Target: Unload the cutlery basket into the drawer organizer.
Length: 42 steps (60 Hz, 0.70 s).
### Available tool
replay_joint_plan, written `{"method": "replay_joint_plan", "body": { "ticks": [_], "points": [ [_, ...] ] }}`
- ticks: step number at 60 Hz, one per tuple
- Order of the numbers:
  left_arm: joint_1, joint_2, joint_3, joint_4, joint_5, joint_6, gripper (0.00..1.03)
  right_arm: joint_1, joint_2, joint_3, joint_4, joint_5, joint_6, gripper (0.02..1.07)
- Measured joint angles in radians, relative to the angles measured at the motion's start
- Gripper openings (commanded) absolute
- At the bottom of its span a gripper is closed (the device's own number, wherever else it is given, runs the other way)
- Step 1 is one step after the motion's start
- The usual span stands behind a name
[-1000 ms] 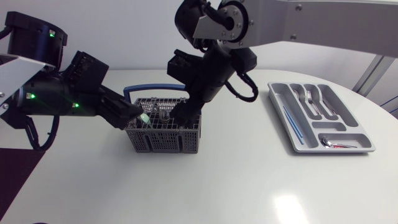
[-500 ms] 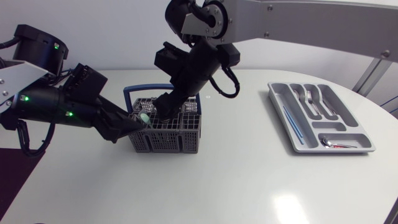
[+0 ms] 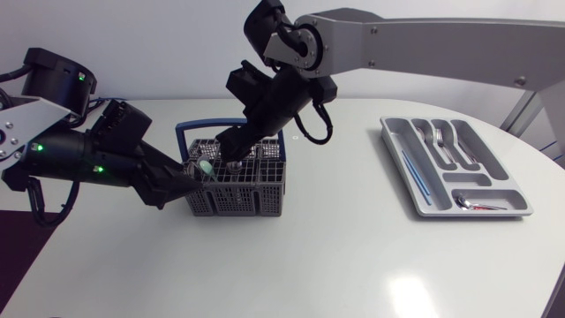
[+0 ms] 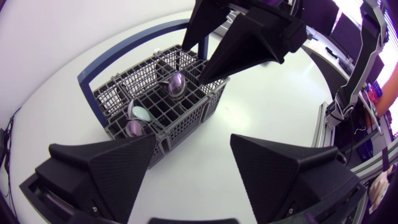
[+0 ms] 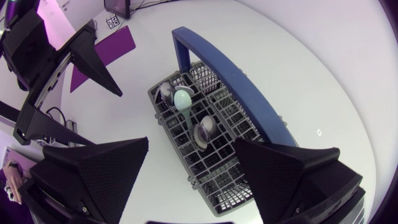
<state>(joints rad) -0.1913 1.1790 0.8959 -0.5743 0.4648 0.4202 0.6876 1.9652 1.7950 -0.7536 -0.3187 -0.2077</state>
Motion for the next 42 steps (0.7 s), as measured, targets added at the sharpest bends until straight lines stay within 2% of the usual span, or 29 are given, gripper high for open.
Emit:
{"method": "replay_joint_plan", "body": {
  "ticks": [12,20,27,42],
  "points": [
    [0.000,0.000,-0.021,0.013,0.000,0.000,0.84,-0.002,0.001,-0.048,0.064,0.005,0.032,1.02],
    [0.000,-0.004,-0.036,0.026,0.000,0.000,0.84,0.005,-0.002,-0.108,0.134,0.053,0.056,1.02],
    [0.001,-0.019,-0.054,0.032,0.000,0.000,0.84,0.019,-0.033,-0.214,0.233,0.105,0.084,0.99],
    [0.000,-0.029,-0.078,0.056,0.002,0.000,0.84,0.036,-0.143,-0.405,0.381,0.134,0.111,0.99]
  ]
}}
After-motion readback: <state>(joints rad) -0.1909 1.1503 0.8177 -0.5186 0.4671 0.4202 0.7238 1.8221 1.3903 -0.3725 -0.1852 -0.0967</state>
